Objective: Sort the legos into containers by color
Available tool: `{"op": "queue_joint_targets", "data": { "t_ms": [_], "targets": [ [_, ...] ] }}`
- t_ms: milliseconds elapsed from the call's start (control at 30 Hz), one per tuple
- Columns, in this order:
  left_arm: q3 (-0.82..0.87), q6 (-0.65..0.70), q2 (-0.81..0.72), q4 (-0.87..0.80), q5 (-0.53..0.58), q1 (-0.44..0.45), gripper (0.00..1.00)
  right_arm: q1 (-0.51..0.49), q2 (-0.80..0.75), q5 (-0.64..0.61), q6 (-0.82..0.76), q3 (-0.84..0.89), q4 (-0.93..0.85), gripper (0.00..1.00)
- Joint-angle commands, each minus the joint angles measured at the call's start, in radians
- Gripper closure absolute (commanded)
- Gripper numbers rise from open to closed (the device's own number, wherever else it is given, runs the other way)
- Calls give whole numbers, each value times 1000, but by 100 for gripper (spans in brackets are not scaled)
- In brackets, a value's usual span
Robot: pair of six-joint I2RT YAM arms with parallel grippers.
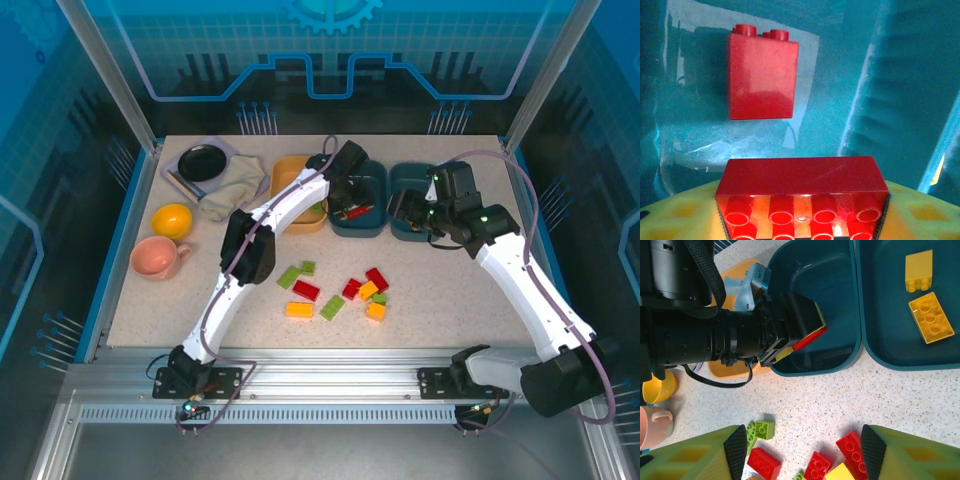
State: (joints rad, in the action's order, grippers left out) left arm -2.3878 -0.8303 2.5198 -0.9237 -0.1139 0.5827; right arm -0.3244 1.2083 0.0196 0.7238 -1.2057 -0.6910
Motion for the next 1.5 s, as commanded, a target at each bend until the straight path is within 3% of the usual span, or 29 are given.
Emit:
{"op": "queue_joint_targets", "data": {
  "t_ms": [0,67,167,367,500,833,1133,1300,1467],
  "targets": [
    [-51,37,24,-39,-27,12,34,17,-3,25,12,8,-5,35],
    [-54,39,27,-52,-24,12,25,16,7,26,12,5,-15,35],
    [-65,45,21,-61,-21,12,21,16,17,28,4,-5,-28,35],
    [-148,44,-17,-90,-10,10,17,5,14,8,-45,-33,-68,35],
    [-118,14,-145,-104,46,6,17,-42,4,-43,-117,-60,-111,36],
    [635,-52,-773,76,2,-119,20,-309,69,-199,-188,-81,-168,37],
    [1280,-115,-1241,174,-58,-121,18,-386,158,-152,-131,42,-266,37],
    [1446,-150,-1381,209,-52,-65,17,-428,140,-93,-27,211,-286,35],
    [1499,-151,-1418,208,-58,-47,16,-432,176,-19,25,320,-180,21]
  ]
}}
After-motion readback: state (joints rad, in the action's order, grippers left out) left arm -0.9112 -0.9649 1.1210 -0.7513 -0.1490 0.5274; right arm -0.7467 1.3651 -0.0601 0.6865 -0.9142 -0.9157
